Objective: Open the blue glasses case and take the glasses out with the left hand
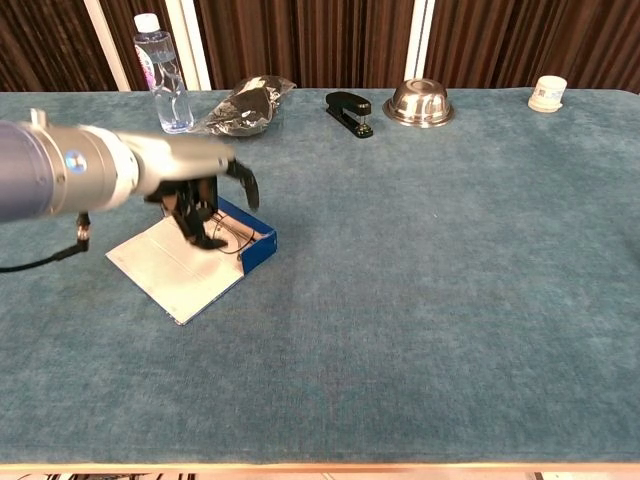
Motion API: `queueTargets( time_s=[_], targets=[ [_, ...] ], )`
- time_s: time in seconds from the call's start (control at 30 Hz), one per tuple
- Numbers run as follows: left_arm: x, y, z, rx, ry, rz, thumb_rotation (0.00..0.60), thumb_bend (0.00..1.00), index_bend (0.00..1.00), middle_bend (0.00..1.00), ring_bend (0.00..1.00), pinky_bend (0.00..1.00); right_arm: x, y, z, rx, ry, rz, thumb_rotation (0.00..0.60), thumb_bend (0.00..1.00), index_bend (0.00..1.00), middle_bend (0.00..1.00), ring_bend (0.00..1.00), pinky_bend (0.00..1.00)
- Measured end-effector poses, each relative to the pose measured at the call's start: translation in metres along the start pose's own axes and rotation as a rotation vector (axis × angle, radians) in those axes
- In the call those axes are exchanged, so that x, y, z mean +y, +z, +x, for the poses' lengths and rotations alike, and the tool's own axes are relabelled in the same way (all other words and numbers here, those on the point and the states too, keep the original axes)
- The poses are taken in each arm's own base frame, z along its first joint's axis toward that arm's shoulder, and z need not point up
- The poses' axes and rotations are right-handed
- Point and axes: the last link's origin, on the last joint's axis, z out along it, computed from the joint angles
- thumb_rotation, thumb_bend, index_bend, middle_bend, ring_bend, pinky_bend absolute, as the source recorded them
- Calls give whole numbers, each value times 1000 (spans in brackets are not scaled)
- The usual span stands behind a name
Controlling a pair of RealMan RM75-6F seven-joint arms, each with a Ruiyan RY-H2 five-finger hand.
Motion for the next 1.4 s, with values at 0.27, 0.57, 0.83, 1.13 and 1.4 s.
queueTargets(
  time_s=[0.27, 0.57, 0.83, 1.13, 1.4],
  targets=[
    [-24, 20, 12, 49, -5, 81, 600, 315, 230, 899, 826, 876, 0, 0, 0, -3, 2, -5, 600, 115, 0, 0, 0, 212],
    [-34, 42, 6, 7, 26, 153, 600, 315, 207, 899, 826, 877, 1, 1, 0, -7, 4, -10, 600, 115, 0, 0, 0, 212],
    [-39, 44, 0, -41, 44, 187, 600, 315, 233, 911, 837, 889, 1, 1, 0, -8, 3, -11, 600, 115, 0, 0, 0, 212],
    [-55, 27, -3, -73, 65, 217, 600, 315, 268, 912, 837, 889, 1, 1, -1, -8, 0, -9, 600, 115, 0, 0, 0, 212],
    [-68, 9, -8, -103, 82, 218, 600, 315, 293, 913, 837, 889, 0, 0, -1, -8, -2, -10, 600, 115, 0, 0, 0, 212]
  ],
)
